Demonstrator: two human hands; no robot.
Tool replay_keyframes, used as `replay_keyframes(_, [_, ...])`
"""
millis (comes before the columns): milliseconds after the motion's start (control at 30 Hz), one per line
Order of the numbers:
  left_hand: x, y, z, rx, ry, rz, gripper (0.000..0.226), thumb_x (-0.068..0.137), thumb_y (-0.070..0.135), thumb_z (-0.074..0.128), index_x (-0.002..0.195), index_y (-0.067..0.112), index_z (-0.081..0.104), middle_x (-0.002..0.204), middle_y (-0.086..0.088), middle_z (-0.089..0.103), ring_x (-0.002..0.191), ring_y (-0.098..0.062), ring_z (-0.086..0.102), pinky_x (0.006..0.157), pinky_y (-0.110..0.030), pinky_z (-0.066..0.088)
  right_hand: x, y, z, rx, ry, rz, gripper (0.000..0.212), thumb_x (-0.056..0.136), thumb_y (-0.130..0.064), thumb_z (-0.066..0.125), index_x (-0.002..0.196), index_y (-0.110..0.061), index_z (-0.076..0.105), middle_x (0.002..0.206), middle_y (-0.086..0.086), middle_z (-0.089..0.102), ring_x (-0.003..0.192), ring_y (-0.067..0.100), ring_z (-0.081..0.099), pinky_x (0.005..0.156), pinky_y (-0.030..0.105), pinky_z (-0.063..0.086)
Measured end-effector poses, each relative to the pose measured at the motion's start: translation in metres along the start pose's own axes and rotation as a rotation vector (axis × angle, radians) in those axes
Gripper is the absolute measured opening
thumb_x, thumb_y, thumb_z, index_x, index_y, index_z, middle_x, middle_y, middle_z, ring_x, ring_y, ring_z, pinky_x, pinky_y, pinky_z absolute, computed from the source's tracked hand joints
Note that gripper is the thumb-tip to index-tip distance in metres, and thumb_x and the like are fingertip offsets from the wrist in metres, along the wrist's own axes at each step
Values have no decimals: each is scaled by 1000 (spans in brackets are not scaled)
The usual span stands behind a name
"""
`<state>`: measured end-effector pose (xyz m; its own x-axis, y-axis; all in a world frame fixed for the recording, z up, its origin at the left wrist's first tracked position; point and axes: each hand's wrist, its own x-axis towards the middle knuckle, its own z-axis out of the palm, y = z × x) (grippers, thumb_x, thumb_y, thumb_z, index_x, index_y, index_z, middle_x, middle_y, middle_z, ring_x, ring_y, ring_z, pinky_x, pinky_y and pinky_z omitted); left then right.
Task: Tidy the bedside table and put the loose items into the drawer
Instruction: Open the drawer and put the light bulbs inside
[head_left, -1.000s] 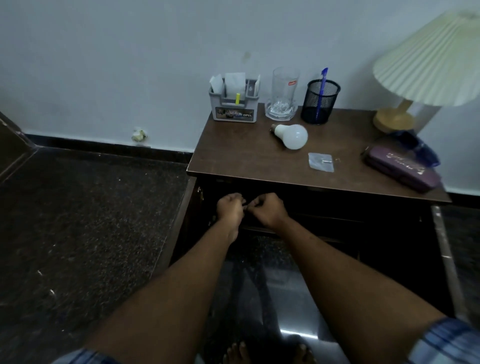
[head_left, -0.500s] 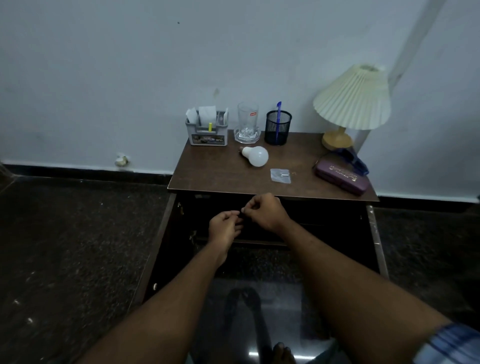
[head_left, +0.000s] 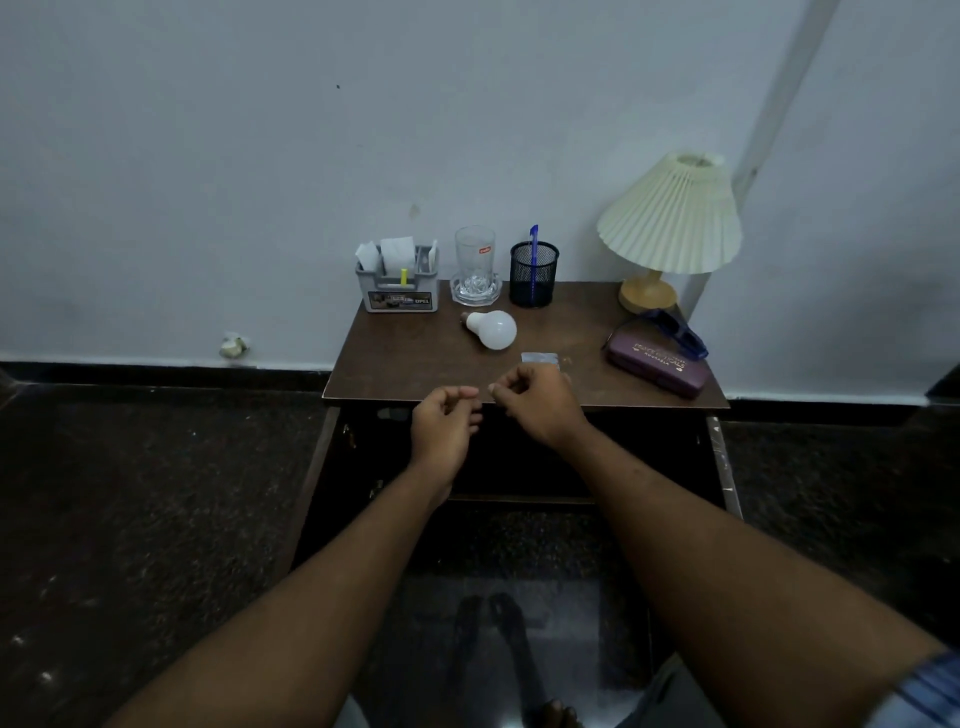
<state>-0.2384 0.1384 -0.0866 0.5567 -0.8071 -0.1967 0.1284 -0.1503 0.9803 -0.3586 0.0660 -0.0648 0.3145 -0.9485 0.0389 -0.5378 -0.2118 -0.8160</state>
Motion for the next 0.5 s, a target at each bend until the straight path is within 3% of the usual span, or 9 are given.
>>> replay_keyframes(100, [18, 12, 3, 47, 22, 55, 20, 96, 2, 56, 91, 17, 68, 90, -6, 71, 82, -17, 66, 81, -33, 57, 5, -2, -7, -20, 39, -28, 13, 89, -26, 74, 82, -14, 73, 77, -6, 72, 72, 2, 62, 72, 21, 43])
replay_keyframes(200, [40, 19, 8, 130, 59, 84, 18, 94, 6, 59, 92, 20, 70, 101, -6, 73, 96, -23, 70, 95, -40, 57, 13, 0, -13, -29, 80, -40, 11, 88, -23, 75, 88, -12, 75, 84, -4, 75, 76, 4, 63, 72, 17, 43])
replay_keyframes(267, [51, 21, 11, 171, 71, 92, 17, 93, 8, 61, 93, 23, 70, 104, -5, 73, 102, -24, 70, 95, -40, 57, 18, 0, -16, -34, 100, -45, 15, 88, -24, 75, 96, -12, 74, 92, -3, 75, 78, 6, 64, 69, 11, 45])
replay_keyframes(300, [55, 20, 12, 182, 73, 93, 18, 93, 8, 62, 93, 24, 69, 104, -5, 73, 101, -24, 70, 94, -40, 58, 20, -1, -17, -35, 110, -47, 18, 87, -25, 76, 100, -11, 73, 96, -2, 74, 82, 8, 65, 72, 12, 48])
replay_keyframes(367, [64, 18, 15, 192, 80, 90, 18, 91, 9, 62, 92, 26, 67, 102, -5, 72, 96, -22, 69, 89, -38, 56, 26, -1, -19, -39, 132, -55, 28, 86, -25, 77, 109, -11, 70, 108, 3, 71, 93, 15, 66, 88, 26, 52])
replay_keyframes(500, [78, 11, 18, 204, 86, 66, 15, 89, 11, 64, 97, 24, 67, 101, -6, 72, 90, -21, 67, 85, -38, 56, 36, -2, -19, -59, 129, -67, 44, 84, -28, 79, 122, -16, 62, 127, 6, 56, 110, 17, 57, 104, 40, 46])
